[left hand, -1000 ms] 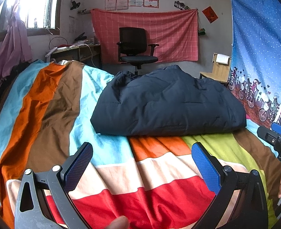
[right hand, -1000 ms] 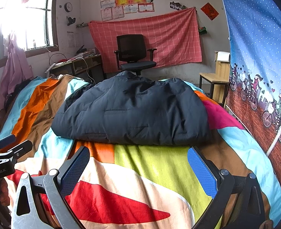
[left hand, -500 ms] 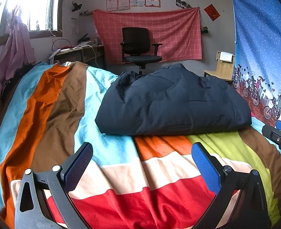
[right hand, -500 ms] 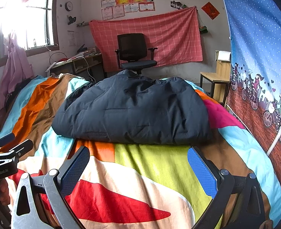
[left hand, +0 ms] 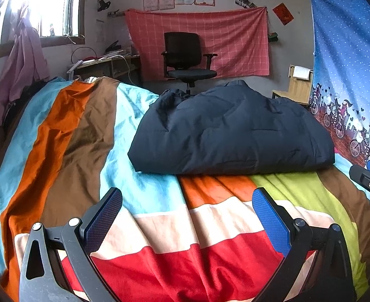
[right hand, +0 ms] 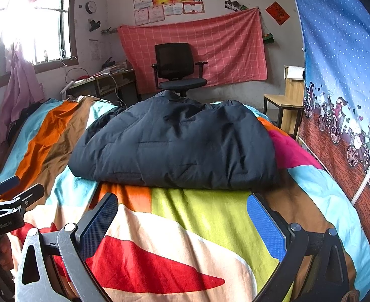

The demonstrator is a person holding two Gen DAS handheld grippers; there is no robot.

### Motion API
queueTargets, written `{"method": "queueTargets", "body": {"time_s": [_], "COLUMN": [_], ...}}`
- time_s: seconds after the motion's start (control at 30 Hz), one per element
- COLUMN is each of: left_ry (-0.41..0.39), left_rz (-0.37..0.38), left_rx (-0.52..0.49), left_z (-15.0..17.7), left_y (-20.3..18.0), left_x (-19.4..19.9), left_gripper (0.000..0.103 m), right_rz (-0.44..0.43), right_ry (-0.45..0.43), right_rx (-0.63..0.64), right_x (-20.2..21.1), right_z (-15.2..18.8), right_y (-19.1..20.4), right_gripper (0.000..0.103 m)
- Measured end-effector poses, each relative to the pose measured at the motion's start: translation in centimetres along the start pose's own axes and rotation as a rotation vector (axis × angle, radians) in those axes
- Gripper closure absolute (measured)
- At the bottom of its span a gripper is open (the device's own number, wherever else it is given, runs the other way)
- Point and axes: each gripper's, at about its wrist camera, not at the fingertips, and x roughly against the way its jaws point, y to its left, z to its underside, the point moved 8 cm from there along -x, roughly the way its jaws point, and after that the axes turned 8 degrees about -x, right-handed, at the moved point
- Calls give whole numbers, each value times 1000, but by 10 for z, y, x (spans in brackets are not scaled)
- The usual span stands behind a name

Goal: Fold large clothes

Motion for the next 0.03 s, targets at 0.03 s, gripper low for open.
{"method": "queueTargets", "body": {"time_s": [0.03], "left_ry": [3], "left_rz": [2], "left_rx": [2], "left_z": [1], "left_y": [0], "left_x": [0], "left_gripper": [2], "right_rz": [0], "right_ry": [-1], "right_rx": [1], "right_x": [0], "right_z": [-1], "right_y": [-1], "right_gripper": [0]}}
